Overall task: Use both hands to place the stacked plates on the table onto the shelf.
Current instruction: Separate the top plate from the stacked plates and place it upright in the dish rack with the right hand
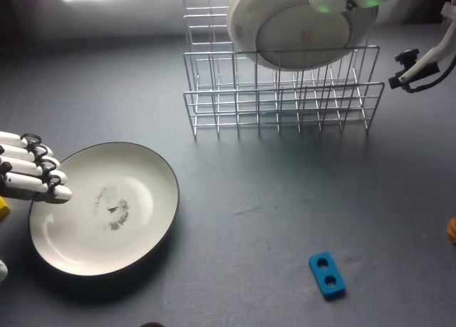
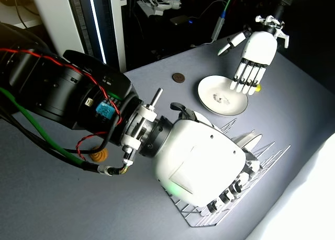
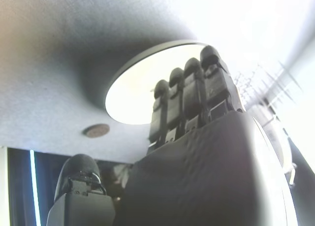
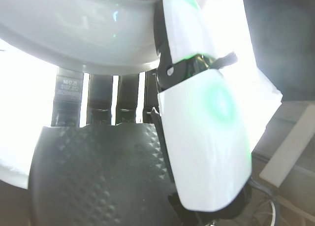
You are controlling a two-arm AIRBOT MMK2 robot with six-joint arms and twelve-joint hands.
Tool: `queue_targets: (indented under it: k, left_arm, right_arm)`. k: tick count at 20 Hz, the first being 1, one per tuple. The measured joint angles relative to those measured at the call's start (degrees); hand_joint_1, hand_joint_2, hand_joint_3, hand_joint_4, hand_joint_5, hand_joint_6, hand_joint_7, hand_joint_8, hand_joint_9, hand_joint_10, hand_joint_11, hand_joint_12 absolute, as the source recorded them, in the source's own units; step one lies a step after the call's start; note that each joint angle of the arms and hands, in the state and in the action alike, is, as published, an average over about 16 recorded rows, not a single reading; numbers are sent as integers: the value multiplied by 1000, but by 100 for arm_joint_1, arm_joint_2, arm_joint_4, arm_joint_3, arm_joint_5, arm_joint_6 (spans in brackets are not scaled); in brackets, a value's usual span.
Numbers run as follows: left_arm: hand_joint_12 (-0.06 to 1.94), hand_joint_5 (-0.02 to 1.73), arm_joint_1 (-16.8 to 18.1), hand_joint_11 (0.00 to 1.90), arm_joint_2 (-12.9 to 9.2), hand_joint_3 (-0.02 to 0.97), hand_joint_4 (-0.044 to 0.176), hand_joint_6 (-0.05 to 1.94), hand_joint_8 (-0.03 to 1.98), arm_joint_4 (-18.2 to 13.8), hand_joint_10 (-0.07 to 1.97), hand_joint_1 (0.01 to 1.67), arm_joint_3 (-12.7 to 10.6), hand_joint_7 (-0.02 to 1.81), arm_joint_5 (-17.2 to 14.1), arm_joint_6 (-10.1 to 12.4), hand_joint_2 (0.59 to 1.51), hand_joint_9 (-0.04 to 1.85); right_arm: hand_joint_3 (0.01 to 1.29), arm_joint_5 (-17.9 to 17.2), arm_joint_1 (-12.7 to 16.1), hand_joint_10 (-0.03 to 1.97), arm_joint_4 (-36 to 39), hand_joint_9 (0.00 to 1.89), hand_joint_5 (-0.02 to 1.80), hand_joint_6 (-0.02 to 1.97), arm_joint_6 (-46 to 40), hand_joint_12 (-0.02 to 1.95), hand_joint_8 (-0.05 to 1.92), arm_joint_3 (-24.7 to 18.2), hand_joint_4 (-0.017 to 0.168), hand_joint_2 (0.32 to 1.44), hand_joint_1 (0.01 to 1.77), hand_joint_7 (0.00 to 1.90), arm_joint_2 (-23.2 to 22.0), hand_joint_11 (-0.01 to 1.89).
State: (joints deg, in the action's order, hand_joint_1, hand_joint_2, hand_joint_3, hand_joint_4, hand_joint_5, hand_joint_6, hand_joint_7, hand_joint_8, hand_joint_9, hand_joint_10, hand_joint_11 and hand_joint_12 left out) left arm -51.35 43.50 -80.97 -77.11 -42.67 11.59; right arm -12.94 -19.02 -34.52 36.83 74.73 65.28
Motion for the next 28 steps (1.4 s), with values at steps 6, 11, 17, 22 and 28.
queue_targets:
  k: [6,11,17,22,28]
  left_arm:
    - [170,138,0,20,12,20,0,6,12,0,10,23,-43,116,-2,10,1051,79]
    - [181,139,0,19,23,20,1,6,12,-3,10,22,-58,121,-2,19,1050,86]
    - [187,140,-1,19,31,20,1,6,11,-4,10,22,-68,129,-2,27,1046,93]
    - [195,138,-9,19,32,20,3,6,11,-6,10,22,-72,133,-1,28,1044,98]
    - [188,138,-26,19,45,20,3,6,12,-4,10,22,-82,130,0,31,1043,94]
  right_arm:
    - [13,110,-25,1247,-259,833,834,1126,-6,1140,1078,161,-11,1073,1352,874,124,696]
    - [13,215,-78,1253,-520,822,835,1124,-11,1133,1091,235,-11,1081,1352,875,191,681]
    - [14,282,-165,1262,-688,818,828,1123,-17,1147,1102,286,-11,1093,1353,878,234,656]
    - [14,236,-259,1228,-731,799,817,1125,-29,1178,1133,331,-10,1107,1345,867,247,634]
    - [14,161,-343,902,-729,790,798,1137,-41,1197,1184,385,-3,1128,1306,832,256,613]
